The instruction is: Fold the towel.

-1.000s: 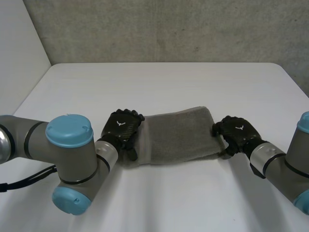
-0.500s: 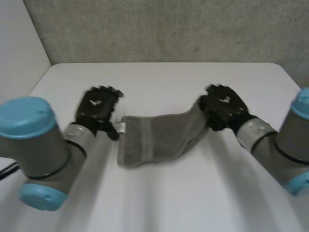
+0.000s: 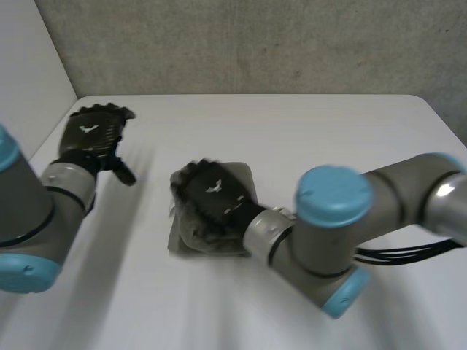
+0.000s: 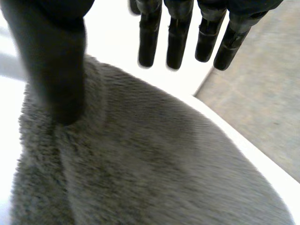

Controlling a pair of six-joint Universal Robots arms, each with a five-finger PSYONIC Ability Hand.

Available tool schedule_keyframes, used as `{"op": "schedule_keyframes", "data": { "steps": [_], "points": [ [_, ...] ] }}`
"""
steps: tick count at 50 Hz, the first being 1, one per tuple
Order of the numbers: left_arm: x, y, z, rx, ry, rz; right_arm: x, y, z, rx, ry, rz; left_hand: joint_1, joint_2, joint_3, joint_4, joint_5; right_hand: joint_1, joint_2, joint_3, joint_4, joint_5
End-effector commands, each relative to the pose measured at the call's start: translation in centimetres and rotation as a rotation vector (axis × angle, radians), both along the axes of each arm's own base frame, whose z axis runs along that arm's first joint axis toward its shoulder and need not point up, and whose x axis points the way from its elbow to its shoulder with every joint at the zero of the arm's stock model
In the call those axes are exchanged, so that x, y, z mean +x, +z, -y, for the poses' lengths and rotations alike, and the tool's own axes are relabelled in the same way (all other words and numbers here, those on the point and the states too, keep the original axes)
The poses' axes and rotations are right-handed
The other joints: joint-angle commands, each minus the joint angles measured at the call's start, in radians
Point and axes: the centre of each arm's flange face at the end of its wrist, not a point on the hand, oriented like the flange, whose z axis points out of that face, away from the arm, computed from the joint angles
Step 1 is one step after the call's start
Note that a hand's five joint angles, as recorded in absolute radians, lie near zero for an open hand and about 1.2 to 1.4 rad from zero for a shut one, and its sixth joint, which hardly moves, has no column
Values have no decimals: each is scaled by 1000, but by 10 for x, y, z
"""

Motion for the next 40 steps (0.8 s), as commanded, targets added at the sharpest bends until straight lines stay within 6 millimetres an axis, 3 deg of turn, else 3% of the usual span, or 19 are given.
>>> {"op": "schedule_keyframes", "data": {
  "steps": [1, 5, 7, 10, 12, 21, 28, 40],
  "points": [
    [-43, -1, -4, -8, -116, -41, -61, 44, 35, 142, -198, 180, -114, -54, -45, -56, -33, -276, -291, -33, -53, -246],
    [-59, -5, -8, 0, -160, -55, -78, 43, 45, 200, -264, 219, -111, -51, -45, -56, -30, -276, -291, -33, -53, -246],
    [-77, -11, -16, 28, -208, -66, -83, 39, 50, 221, -288, 220, -108, -48, -45, -56, -27, -276, -291, -33, -53, -246],
    [-83, -17, -20, 50, -224, -61, -87, 28, 55, 249, -309, 207, -111, -51, -45, -56, -30, -276, -291, -33, -53, -246],
    [-88, -32, -23, 100, -239, -40, -85, 12, 60, 293, -325, 185, -111, -51, -45, -56, -30, -276, -291, -33, -53, -246],
    [-84, -56, -32, 193, -235, 12, -73, -14, 74, 438, -340, 197, -114, -54, -45, -56, -33, -276, -291, -33, -53, -246],
    [-61, -77, -33, 270, -179, 49, -58, -42, 74, 570, -347, 115, -119, -60, -45, -56, -39, -276, -291, -33, -53, -246],
    [-56, -89, -28, 293, -163, 70, -55, -56, 82, 471, -395, 28, -119, -60, -45, -56, -39, -276, -291, -33, -53, -246]
  ]
}}
